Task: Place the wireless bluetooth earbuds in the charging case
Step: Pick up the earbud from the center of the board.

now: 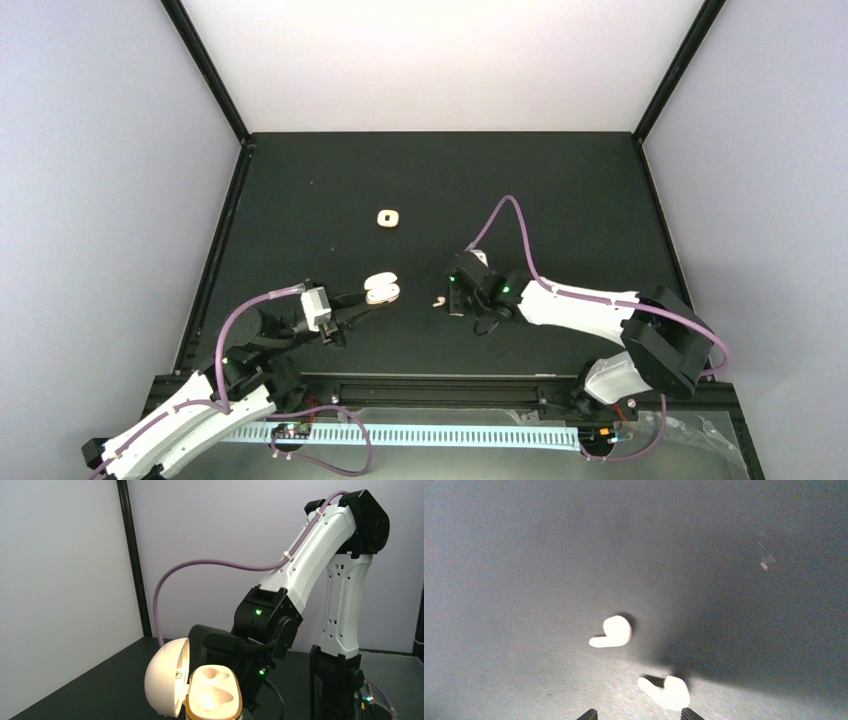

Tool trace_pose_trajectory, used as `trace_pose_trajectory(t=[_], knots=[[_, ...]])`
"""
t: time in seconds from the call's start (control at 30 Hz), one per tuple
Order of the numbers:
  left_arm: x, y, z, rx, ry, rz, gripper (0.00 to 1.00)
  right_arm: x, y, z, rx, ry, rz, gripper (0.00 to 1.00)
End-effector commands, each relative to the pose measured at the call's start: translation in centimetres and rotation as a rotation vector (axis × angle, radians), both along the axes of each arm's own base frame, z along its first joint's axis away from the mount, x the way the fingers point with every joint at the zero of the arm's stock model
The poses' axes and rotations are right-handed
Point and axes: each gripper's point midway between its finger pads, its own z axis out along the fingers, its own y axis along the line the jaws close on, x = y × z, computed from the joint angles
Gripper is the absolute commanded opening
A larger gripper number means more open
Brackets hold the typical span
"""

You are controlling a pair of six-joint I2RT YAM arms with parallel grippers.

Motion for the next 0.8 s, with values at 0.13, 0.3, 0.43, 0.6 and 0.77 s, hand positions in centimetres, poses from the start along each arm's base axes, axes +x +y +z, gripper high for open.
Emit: trace_pose_trajectory(t=[0.13,0.3,0.43,0.6,0.77], knots=[[-0.3,0.5,1.2,-0.029,-0.007,0.003,0.02,-0.5,-3.5,-1.7,0.030,0.071,-0.270,0.43],[-0.3,0.4,1.2,-0.027,-0.009,-0.002,0.02,-0.7,-2.8,-2.5,0.062,0.105,-0.266,0.43],[-0.3,0.3,1.1,-0.020,-0.003,-0.008,0.02,-0.8,-2.1,-2.7,0.085,0.118,-0.251,0.42],[-0.4,0.2,1.0,-0.020,0.001,-0.013,0.02,-0.9,-1.9,-2.6,0.111,0.118,-0.241,0.34],[-0.3,-0.1,0.9,-0.015,0.009,-0.023,0.02,-1.7,-2.9,-3.5,0.103,0.133,-0.264,0.19]])
